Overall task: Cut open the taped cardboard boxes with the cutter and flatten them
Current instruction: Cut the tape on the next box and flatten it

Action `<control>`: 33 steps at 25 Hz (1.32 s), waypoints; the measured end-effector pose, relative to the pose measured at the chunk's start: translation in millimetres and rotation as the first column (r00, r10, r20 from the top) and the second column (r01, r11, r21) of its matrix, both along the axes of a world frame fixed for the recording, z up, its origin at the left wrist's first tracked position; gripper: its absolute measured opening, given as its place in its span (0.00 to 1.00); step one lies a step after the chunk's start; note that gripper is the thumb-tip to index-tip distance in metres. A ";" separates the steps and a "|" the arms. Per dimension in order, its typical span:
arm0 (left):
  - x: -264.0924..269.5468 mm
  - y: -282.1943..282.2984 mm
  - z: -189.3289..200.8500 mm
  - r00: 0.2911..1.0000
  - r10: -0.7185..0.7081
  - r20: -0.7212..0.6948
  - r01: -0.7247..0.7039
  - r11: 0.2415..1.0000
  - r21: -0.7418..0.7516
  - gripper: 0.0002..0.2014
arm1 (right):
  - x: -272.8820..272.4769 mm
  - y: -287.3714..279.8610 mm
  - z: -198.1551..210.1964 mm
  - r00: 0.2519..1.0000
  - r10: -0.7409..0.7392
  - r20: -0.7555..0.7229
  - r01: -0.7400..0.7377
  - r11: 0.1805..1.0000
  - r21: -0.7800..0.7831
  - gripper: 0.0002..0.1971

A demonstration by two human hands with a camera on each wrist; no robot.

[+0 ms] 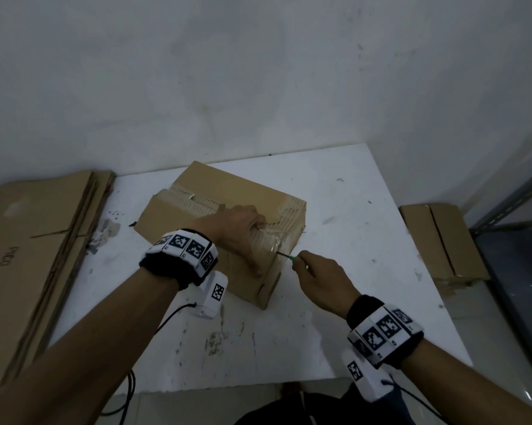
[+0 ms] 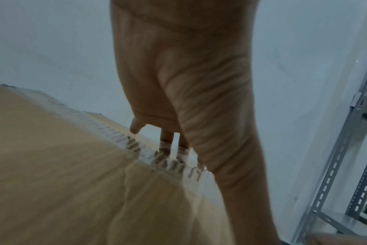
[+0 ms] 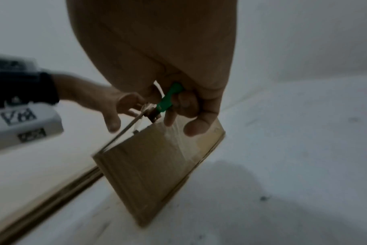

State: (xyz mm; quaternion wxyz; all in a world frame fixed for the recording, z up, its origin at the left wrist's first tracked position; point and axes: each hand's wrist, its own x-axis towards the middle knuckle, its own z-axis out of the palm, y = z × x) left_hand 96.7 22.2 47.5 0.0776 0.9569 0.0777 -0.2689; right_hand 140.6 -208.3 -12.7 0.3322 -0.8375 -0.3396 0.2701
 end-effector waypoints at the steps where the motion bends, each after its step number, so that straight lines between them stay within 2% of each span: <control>1: 0.2 -1.9 1.0 1.000 0.021 0.007 -0.021 1.000 -0.010 0.37 | 1.2 -1.5 -2.3 0.991 0.024 0.132 -0.021 0.999 -0.024 0.15; 3: 0.8 -6.1 4.3 0.995 0.089 0.053 -0.086 0.995 -0.057 0.32 | 1.1 -0.9 -5.3 0.968 0.042 0.248 -0.032 0.999 -0.043 0.13; 6: 1.8 -6.7 5.6 0.973 0.148 0.176 -0.126 0.983 -0.132 0.27 | -0.5 3.6 -11.5 0.942 0.074 0.327 -0.059 0.997 -0.054 0.11; 10: 2.4 -7.3 0.3 0.970 0.138 0.200 -0.110 0.983 -0.146 0.20 | 0.4 9.5 -13.8 0.936 0.061 0.346 -0.032 0.995 -0.090 0.11; 13: 4.3 -9.9 -1.4 0.965 0.124 0.232 -0.090 0.984 -0.153 0.16 | 3.6 14.7 -9.4 0.908 0.059 0.414 -0.002 0.990 -0.138 0.12; 17: 7.1 -15.1 1.5 0.967 0.196 0.161 -0.174 0.975 -0.141 0.19 | 9.2 20.8 -2.8 0.893 0.084 0.442 -0.015 0.987 -0.158 0.15; 21: 17.4 -24.6 2.0 0.972 0.219 0.087 -0.212 0.973 -0.091 0.26 | 14.5 16.5 -0.1 0.898 0.089 0.431 -0.016 0.985 -0.170 0.12; 26: 10.8 -23.3 -1.7 0.950 0.250 0.185 -0.223 0.963 -0.154 0.26 | 15.4 11.6 -5.6 0.906 0.054 0.420 0.014 0.988 -0.157 0.12; 33: 5.4 -22.0 -0.8 0.933 0.293 0.210 -0.245 0.943 -0.224 0.25 | 27.8 26.6 -8.2 0.898 0.076 0.434 -0.018 0.990 -0.138 0.13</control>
